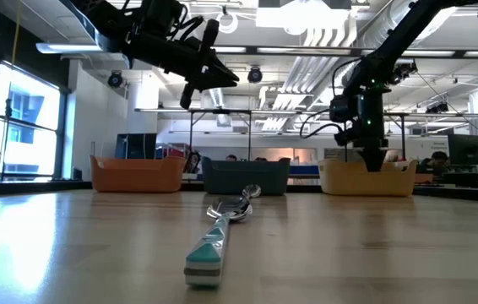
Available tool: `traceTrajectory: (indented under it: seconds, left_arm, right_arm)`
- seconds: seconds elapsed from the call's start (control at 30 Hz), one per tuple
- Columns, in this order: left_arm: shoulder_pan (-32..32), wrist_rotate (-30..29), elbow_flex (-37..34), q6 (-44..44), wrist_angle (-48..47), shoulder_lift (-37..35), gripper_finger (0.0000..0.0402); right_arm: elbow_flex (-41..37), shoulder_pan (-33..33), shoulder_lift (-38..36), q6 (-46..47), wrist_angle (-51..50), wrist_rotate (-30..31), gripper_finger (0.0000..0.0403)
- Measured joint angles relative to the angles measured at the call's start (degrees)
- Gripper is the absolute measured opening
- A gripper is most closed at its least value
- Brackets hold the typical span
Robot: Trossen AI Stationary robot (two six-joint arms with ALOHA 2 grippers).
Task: Sort silverware by color (type)
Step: Put the orange spoon into the orange bin
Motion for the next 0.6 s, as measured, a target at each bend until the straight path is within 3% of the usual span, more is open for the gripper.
traceTrajectory:
  seconds: [0.33, 0.5, 0.6]
  left_arm:
    - [0.00, 0.03, 0.00, 2.03, -0.02, 0.00, 0.0038]
    - [0.00, -0.62, 0.00, 6.07, -0.56, -0.03, 0.0038]
    - [0.00, -0.63, 0.00, 7.00, -2.39, -0.04, 0.0038]
  right_arm:
    - [6.90, 0.49, -1.50, 5.01, -7.07, -3.77, 0.0004]
    - [-1.08, 0.45, -8.77, 15.15, 8.42, -15.73, 0.0001]
    - [-8.35, 1.69, -15.15, 22.64, 19.98, -17.92, 0.0001]
